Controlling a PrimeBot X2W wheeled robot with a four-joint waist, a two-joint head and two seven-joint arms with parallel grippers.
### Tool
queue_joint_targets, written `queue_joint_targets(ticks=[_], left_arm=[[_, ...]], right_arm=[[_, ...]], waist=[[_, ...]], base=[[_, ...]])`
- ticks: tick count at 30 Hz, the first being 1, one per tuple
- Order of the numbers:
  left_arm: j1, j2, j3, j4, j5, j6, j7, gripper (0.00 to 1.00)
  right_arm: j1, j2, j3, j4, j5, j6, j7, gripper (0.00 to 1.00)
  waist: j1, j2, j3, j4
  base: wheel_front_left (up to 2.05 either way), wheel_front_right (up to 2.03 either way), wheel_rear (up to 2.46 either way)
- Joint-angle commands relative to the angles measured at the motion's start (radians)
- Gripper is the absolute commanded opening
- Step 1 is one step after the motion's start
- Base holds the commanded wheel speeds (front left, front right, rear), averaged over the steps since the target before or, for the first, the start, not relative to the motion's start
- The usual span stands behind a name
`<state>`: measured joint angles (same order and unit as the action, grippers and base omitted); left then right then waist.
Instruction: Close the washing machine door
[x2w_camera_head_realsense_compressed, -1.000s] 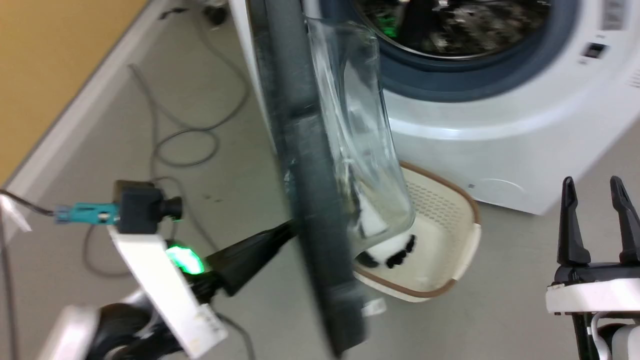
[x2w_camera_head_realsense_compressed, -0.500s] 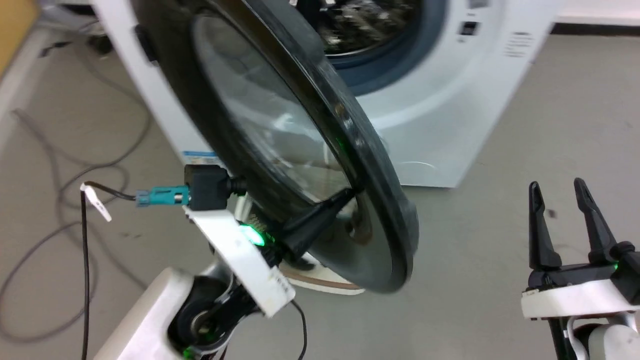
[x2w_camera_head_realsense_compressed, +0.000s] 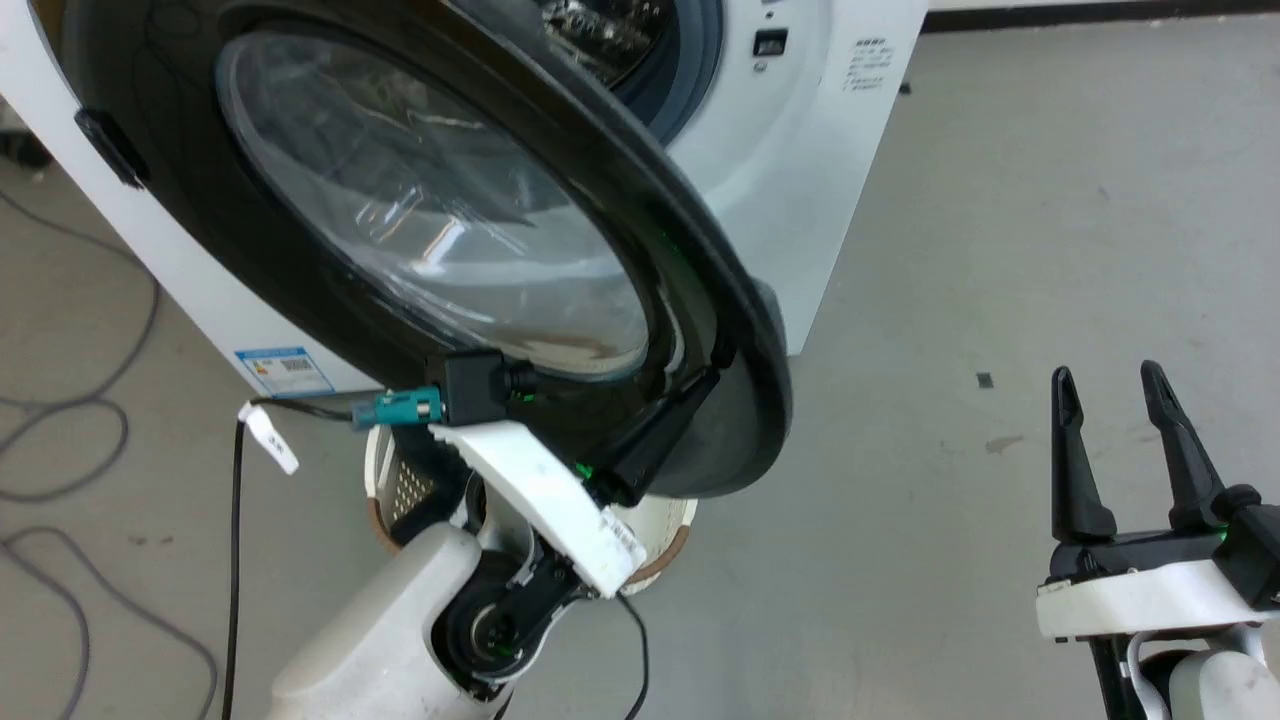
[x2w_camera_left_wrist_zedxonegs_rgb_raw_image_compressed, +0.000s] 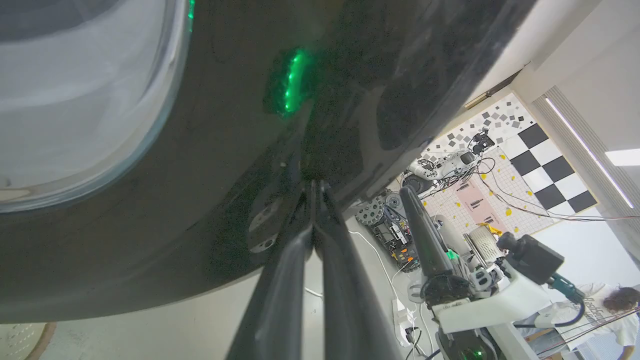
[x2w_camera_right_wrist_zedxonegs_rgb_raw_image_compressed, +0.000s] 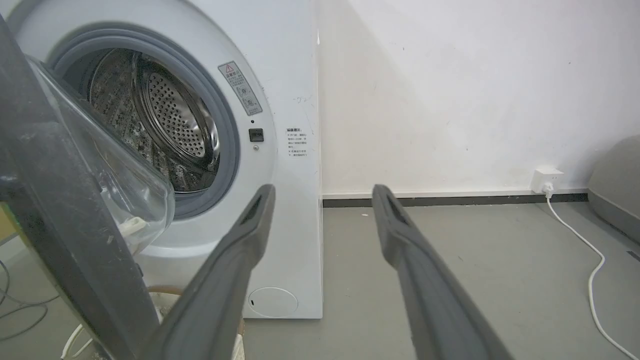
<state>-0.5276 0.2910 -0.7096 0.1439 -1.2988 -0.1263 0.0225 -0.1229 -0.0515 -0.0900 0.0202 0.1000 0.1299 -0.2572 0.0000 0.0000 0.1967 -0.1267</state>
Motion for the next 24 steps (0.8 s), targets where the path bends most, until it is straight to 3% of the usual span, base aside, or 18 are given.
queue_joint_targets(ticks=[1,9,13,15,16,17,18,19,20,21,24], left_arm=[[-0.01,0.006,-0.011,0.009,-0.004,-0.004,-0.013,0.0],[0.004,0.07,-0.035,0.024,0.006,-0.004,-0.211,0.0],[0.006,0.126,-0.011,0.063,0.118,-0.002,-0.271,0.0],[0.005,0.141,0.033,0.089,0.223,0.034,-0.282,0.0],[0.003,0.141,0.084,0.087,0.293,0.072,-0.283,0.0],[0.011,0.132,0.148,0.074,0.365,0.117,-0.283,0.1],[0.026,0.123,0.204,0.056,0.436,0.156,-0.284,0.05],[0.045,0.117,0.254,0.03,0.513,0.196,-0.284,0.17],[0.067,0.106,0.301,-0.001,0.582,0.233,-0.284,0.5],[0.095,0.097,0.335,-0.034,0.644,0.266,-0.284,1.0],[0.174,0.101,0.398,-0.114,0.826,0.354,-0.284,1.0]], right_arm=[[0.008,0.001,0.001,0.001,0.01,0.001,-0.005,1.0],[0.047,0.001,-0.001,-0.011,0.002,0.001,-0.005,1.0],[0.056,0.001,-0.012,-0.023,-0.005,0.001,-0.005,1.0],[0.051,0.001,-0.023,-0.035,-0.007,0.001,-0.005,1.0],[0.046,0.001,-0.031,-0.043,-0.006,0.001,-0.005,1.0],[0.04,0.001,-0.038,-0.052,-0.004,0.001,-0.005,1.0],[0.033,0.001,-0.043,-0.061,-0.001,0.001,-0.005,1.0],[0.025,0.001,-0.047,-0.07,0.002,0.001,-0.005,1.0],[0.016,0.001,-0.052,-0.078,0.004,0.001,-0.005,1.0],[0.008,0.001,-0.058,-0.087,0.005,0.001,-0.005,1.0],[-0.014,0.001,-0.069,-0.111,-0.001,0.001,-0.005,1.0]], waist=[[0.0,0.0,-0.011,-0.004],[0.0,0.0,-0.082,0.022],[0.0,0.0,-0.109,0.047],[0.0,0.0,-0.117,0.059],[0.0,0.0,-0.118,0.066],[0.0,0.0,-0.119,0.073],[0.0,0.0,-0.12,0.078],[0.0,0.0,-0.121,0.082],[0.0,0.0,-0.122,0.087],[0.0,0.0,-0.124,0.093],[0.0,0.0,-0.13,0.11]], base=[[0.0,0.0,0.0],[0.0,0.0,0.0],[0.0,0.0,0.0],[0.0,0.0,0.0],[0.0,0.0,0.0],[0.0,0.0,0.0],[0.0,0.0,0.0],[0.0,0.0,0.0],[0.0,0.0,0.0],[0.0,0.0,0.0],[0.0,0.0,0.0]])
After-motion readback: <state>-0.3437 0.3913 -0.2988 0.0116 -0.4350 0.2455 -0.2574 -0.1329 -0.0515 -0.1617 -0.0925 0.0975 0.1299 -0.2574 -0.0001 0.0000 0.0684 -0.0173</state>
